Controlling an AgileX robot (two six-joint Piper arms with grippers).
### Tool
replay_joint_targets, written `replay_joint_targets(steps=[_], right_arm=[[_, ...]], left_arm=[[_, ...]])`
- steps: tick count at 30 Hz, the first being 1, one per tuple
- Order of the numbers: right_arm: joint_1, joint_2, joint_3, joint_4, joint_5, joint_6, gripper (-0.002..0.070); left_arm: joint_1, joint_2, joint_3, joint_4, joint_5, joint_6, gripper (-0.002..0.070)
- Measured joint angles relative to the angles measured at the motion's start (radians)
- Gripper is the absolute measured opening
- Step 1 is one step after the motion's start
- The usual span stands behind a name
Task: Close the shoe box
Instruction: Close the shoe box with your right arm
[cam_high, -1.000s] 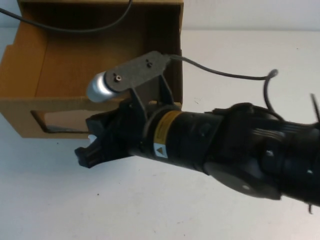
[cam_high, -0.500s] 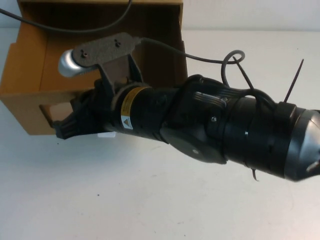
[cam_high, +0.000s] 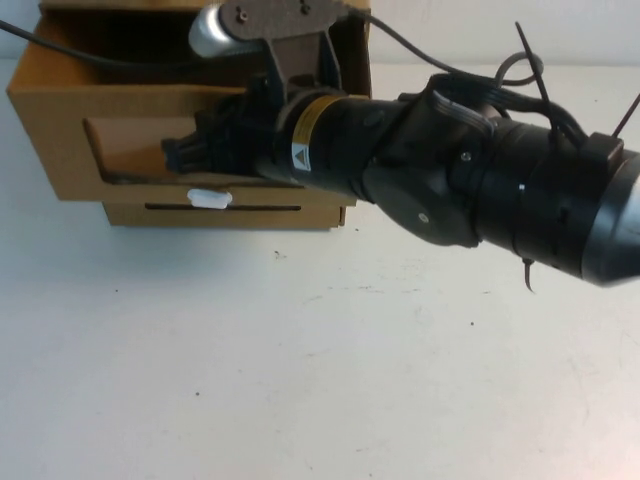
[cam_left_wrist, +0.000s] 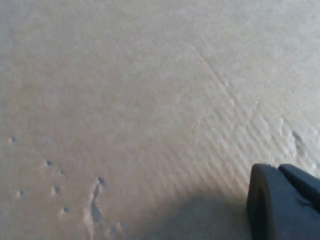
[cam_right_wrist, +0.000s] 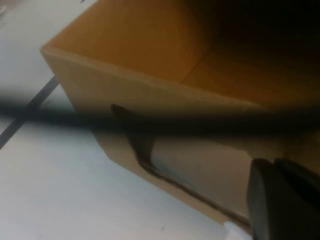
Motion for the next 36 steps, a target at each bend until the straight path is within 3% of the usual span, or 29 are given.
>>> replay_joint_targets(steps=[13, 36], right_arm=[[-0.026, 0.148, -0.243, -0.037, 0.084, 0.004, -0.0011], [-0.106, 0.293, -0.437, -0.023, 0.042, 0.006, -0.0011]], left_arm=[[0.0, 0.0, 0.0, 0.0, 0.0, 0.0, -0.0005], [0.0, 0.002, 0.0, -0.011, 0.0, 0.0, -0.0005]])
